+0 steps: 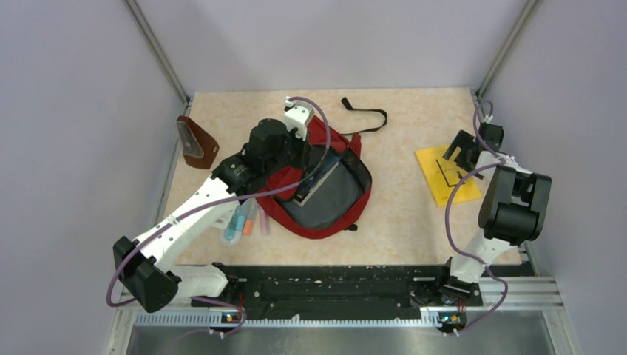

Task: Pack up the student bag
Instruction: Adjust the book at the center of the board.

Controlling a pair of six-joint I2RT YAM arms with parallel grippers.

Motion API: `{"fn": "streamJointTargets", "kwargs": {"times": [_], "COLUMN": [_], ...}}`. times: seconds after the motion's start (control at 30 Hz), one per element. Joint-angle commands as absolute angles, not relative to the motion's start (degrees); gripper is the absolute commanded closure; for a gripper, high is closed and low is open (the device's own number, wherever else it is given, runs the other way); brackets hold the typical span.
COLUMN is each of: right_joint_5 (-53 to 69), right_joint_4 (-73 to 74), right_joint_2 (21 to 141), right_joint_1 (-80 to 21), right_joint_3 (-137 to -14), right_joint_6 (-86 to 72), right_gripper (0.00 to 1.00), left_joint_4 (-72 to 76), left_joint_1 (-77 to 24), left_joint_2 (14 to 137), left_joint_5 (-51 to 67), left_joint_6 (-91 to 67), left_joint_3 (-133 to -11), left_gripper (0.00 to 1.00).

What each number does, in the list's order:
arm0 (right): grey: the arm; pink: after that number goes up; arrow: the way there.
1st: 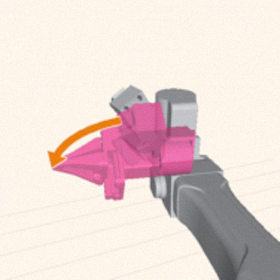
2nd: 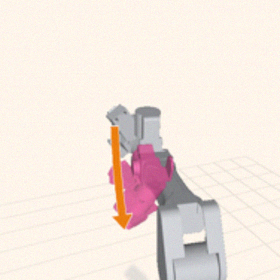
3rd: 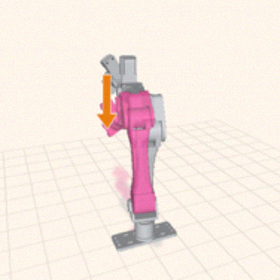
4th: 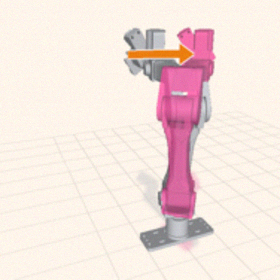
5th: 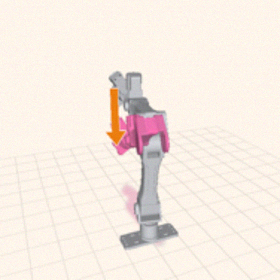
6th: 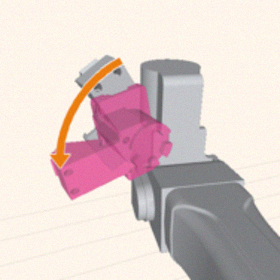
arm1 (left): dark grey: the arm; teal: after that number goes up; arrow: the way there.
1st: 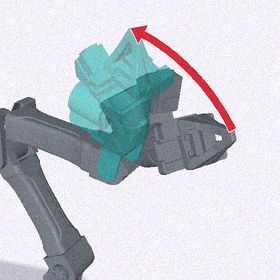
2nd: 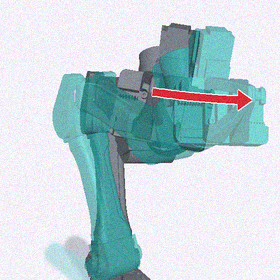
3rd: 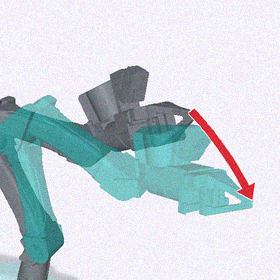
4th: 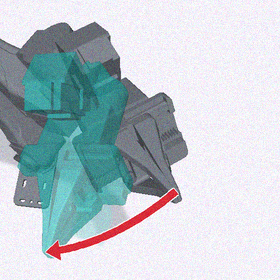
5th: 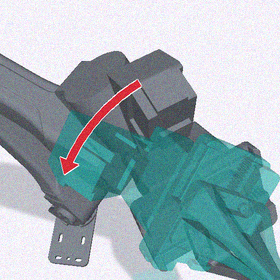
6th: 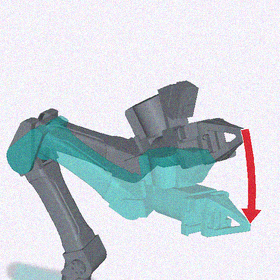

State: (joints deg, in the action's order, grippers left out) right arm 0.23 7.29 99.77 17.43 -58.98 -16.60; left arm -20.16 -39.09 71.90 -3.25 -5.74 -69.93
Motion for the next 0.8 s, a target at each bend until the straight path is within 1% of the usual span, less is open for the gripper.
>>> {"fn": "streamJointTargets", "kwargs": {"times": [0.0, 0.1, 0.23, 0.37, 0.43, 0.57, 0.7, 0.77], "right_joint_5": [4.28, 1.35, -4.33, -5.05, -3.06, 4.74, 12.04, 12.02], "right_joint_4": [10.48, 10.74, 14.04, 14.95, 14.79, 14.24, 13.31, 12.77], "right_joint_2": [101.24, 101.08, 102.70, 103.87, 103.89, 103.48, 102.26, 100.95], "right_joint_1": [17.75, 17.75, 18.19, 19.34, 19.41, 19.40, 19.25, 17.77], "right_joint_3": [-60.41, -60.56, -64.05, -64.81, -64.28, -62.95, -60.31, -57.51], "right_joint_6": [-15.70, -15.23, -13.67, -13.62, -13.66, -13.94, -15.91, -17.26], "right_gripper": [0.09, 0.09, 0.08, 0.08, 0.08, 0.10, 0.15, 0.19], "left_joint_4": [-17.40, -17.40, -17.40, -17.31, -17.32, -17.27, -17.23, -17.23], "left_joint_1": [-38.87, -38.93, -38.80, -38.85, -38.87, -38.85, -38.85, -38.87], "left_joint_2": [71.94, 71.73, 71.38, 71.02, 70.90, 70.86, 71.00, 71.01], "left_joint_5": [-2.07, -1.97, -1.79, -1.38, -1.20, -0.80, -0.54, -0.31], "left_joint_6": [-6.61, -6.70, -6.75, -6.94, -7.13, -7.36, -7.64, -7.82], "left_joint_3": [-70.52, -70.50, -70.52, -70.51, -70.54, -70.63, -70.59, -70.66], "left_gripper": [1.00, 1.00, 1.00, 1.00, 1.00, 1.00, 1.00, 1.00]}}
